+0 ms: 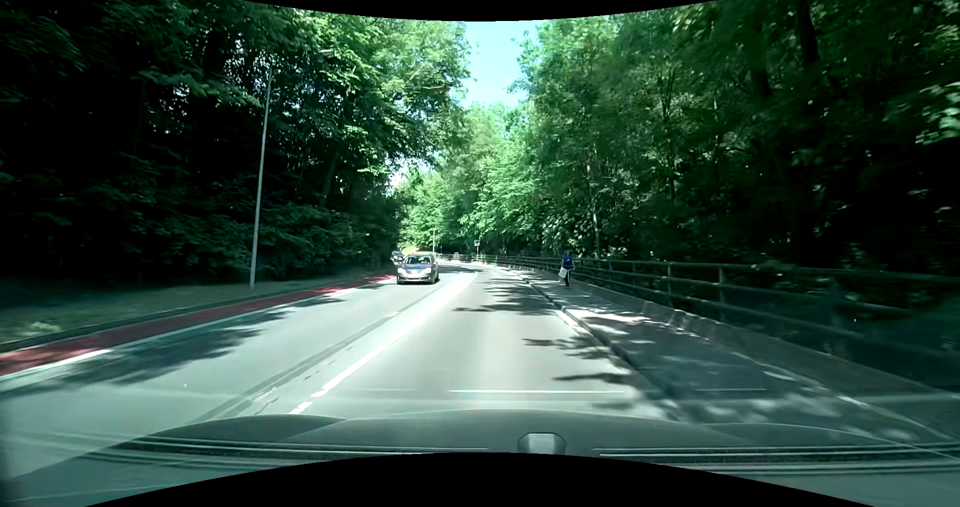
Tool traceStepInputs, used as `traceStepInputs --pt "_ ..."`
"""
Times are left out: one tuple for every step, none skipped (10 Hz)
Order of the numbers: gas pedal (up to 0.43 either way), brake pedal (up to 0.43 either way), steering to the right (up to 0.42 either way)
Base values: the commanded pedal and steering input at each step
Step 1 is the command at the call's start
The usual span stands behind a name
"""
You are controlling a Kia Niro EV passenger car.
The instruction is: Follow the waypoints while adhering to traffic rules and regulations
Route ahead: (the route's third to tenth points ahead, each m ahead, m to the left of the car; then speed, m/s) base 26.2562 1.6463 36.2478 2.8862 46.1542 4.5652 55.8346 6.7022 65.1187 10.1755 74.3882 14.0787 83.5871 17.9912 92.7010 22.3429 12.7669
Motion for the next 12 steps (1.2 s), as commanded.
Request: traceStepInputs --pt "0.240 0.006 -0.006" --pt "0.240 0.006 -0.003" --pt "0.240 0.006 -0.003" --pt "0.240 0.006 -0.002" --pt "0.240 0.006 -0.001" --pt "0.240 0.006 -0.001" --pt "0.240 0.006 -0.001" --pt "0.240 0.006 -0.002" --pt "0.240 0.006 -0.005" --pt "0.157 0.006 -0.008" --pt "0.000 0.006 -0.010" --pt "0.000 0.012 -0.011"
